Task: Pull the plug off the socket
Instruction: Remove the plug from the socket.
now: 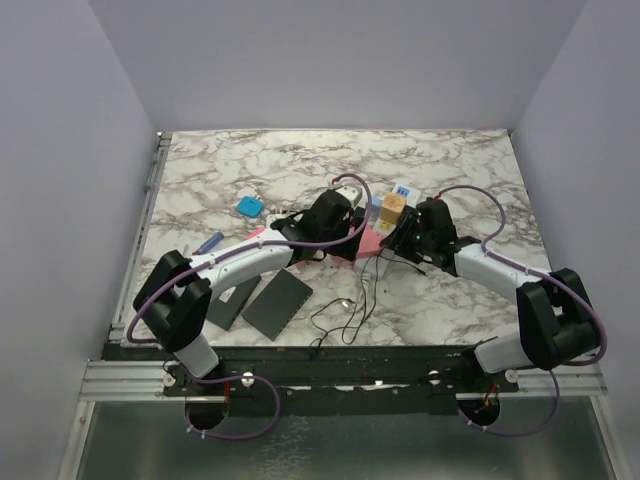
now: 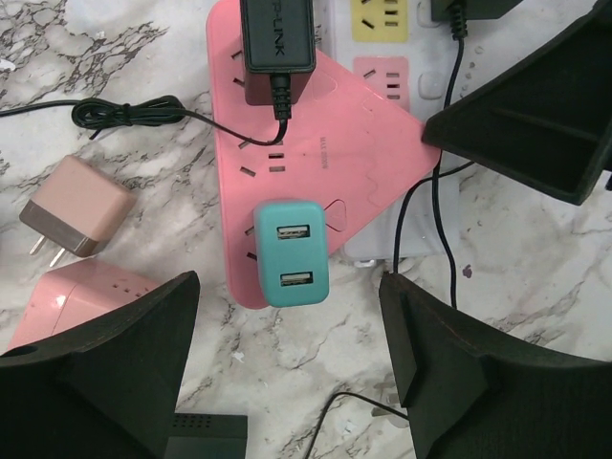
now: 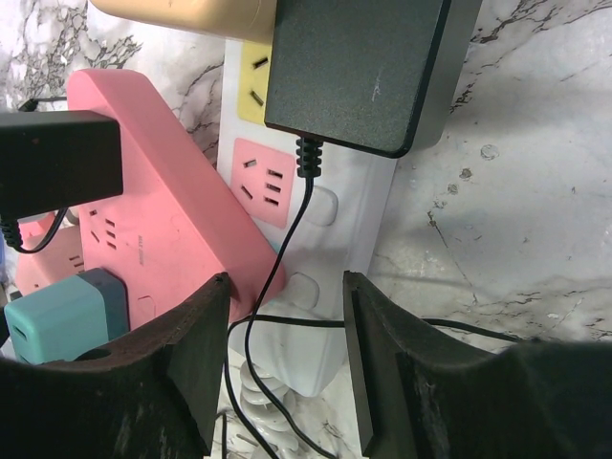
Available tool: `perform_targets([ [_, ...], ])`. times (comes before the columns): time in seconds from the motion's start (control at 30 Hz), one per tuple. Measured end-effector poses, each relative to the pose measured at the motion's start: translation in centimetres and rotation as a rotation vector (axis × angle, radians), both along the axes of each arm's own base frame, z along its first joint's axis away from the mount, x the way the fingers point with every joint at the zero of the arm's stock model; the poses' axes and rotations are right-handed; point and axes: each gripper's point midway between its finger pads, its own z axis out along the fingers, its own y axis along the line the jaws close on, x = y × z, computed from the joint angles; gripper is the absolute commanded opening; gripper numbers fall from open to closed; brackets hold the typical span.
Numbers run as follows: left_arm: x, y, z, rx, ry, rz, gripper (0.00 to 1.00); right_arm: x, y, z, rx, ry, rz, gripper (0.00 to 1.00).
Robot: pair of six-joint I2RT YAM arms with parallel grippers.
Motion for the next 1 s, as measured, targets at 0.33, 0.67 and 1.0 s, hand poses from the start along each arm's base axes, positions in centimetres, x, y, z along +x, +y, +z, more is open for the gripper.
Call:
perform_targets([
  [0.33, 0.7, -0.3, -0.4, 0.059, -0.025, 0.016, 0.5, 0.0, 0.0, 0.0, -0.002, -0.007, 0.005, 0.5],
  [0.67, 0.8, -0.6, -0.6, 0.066, -0.026, 0.007, 0.38, 0.0, -0.1, 0.0, -0.006, -0.01, 0.0, 0.5],
  [1.0, 1.3, -0.2, -0.9, 0.096, -0.038, 0.032, 0.26, 0.0, -0.2, 0.0, -0.008, -0.01, -0.001, 0.49],
])
